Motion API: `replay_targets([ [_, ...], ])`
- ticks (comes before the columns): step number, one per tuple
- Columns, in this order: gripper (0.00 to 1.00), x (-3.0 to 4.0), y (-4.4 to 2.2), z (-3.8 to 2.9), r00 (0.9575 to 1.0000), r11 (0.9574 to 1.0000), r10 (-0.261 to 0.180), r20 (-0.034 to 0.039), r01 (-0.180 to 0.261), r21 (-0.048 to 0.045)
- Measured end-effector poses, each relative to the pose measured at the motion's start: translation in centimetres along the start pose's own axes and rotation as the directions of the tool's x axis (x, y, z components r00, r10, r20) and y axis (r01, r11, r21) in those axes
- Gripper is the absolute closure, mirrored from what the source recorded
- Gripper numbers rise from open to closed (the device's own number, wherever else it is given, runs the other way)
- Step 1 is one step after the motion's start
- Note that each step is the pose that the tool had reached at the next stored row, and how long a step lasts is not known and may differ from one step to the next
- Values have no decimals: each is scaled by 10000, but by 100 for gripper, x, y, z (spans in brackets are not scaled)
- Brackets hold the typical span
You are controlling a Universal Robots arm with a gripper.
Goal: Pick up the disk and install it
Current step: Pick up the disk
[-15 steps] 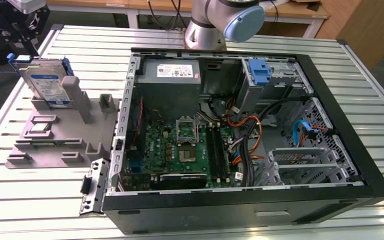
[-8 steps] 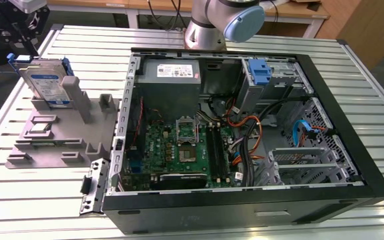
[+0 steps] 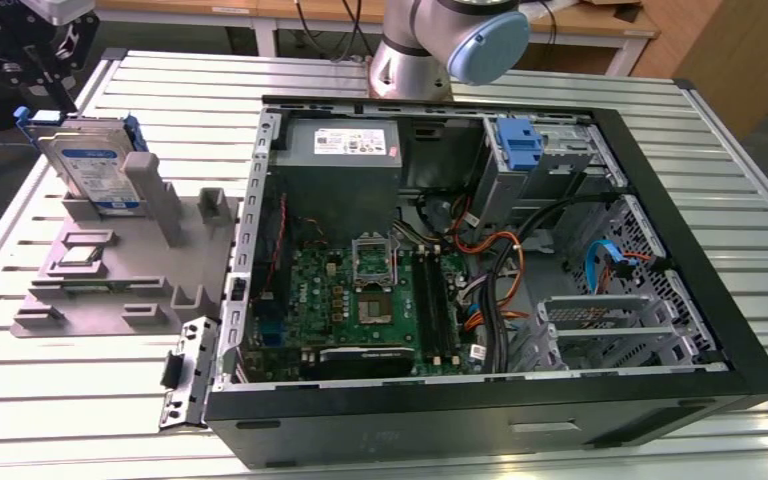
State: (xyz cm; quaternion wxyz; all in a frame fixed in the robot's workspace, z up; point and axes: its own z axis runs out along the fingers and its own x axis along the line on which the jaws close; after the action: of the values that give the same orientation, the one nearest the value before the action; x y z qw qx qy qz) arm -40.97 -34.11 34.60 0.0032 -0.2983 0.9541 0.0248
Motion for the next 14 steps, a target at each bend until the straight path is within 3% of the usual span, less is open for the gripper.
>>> replay_targets([
  [14, 90, 0, 0, 0, 9975, 9975, -706, -31, 706, -16],
])
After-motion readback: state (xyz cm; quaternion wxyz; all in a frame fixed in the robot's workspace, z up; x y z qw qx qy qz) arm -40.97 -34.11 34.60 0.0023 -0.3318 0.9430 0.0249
